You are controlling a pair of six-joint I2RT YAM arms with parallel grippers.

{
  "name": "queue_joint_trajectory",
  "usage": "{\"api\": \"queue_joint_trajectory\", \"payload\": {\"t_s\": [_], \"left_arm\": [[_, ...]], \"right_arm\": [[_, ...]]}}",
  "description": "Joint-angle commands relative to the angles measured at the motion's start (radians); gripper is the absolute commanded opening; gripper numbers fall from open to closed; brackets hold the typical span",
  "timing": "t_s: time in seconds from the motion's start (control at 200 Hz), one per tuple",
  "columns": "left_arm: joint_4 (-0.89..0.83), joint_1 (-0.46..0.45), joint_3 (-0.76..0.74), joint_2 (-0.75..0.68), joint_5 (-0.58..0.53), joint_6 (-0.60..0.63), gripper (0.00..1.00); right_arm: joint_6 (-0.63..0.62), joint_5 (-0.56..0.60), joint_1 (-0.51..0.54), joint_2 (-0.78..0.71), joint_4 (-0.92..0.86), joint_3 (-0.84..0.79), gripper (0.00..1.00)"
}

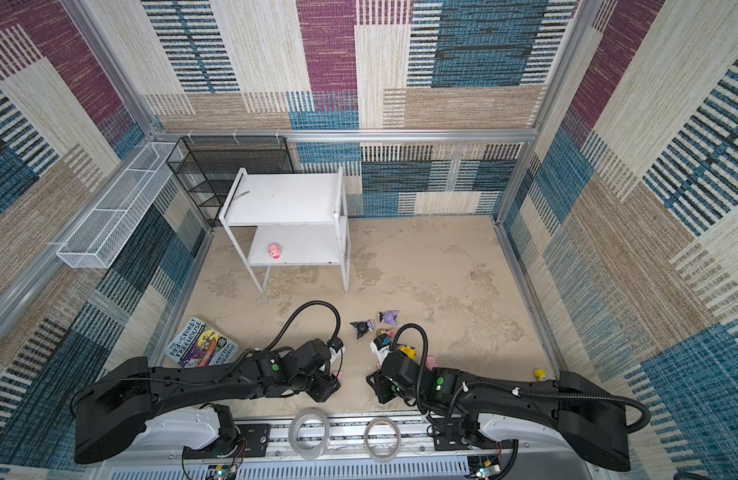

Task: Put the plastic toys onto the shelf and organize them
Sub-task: 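Close the left gripper on the pink pig and lift it, then carry the pink pig with the left gripper to the shelf's lower level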

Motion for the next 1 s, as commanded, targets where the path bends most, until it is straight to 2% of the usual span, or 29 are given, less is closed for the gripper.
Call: {"api": "queue_joint_trajectory", "payload": {"t_s": [0.0,0.421,0.686,0.741,0.911,0.992], "left_arm": [[0.007,-0.003,-0.004,-0.006,0.023,0.027,0.51],[-0.011,-0.008,0.008,-0.003,-0.011,0.032,0.30],[-0.091,-0.008,0.072,-0.067,-0.094,0.031,0.26],[-0.128,-0.006,0.111,-0.076,-0.137,0.031,0.25],[-0.231,0.022,0.239,-0.058,-0.252,0.015,0.24],[-0.243,0.060,0.285,-0.049,-0.273,-0.003,0.24]], "right_arm": [[-0.019,0.018,-0.004,-0.004,0.013,-0.002,0.26],[-0.065,0.031,-0.013,-0.022,-0.032,0.055,0.27],[-0.118,0.060,-0.013,-0.076,-0.095,0.119,0.29],[-0.139,0.073,-0.013,-0.093,-0.101,0.134,0.33],[-0.216,0.121,-0.013,-0.142,-0.139,0.200,0.62],[-0.245,0.149,-0.013,-0.163,-0.163,0.229,0.71]]}}
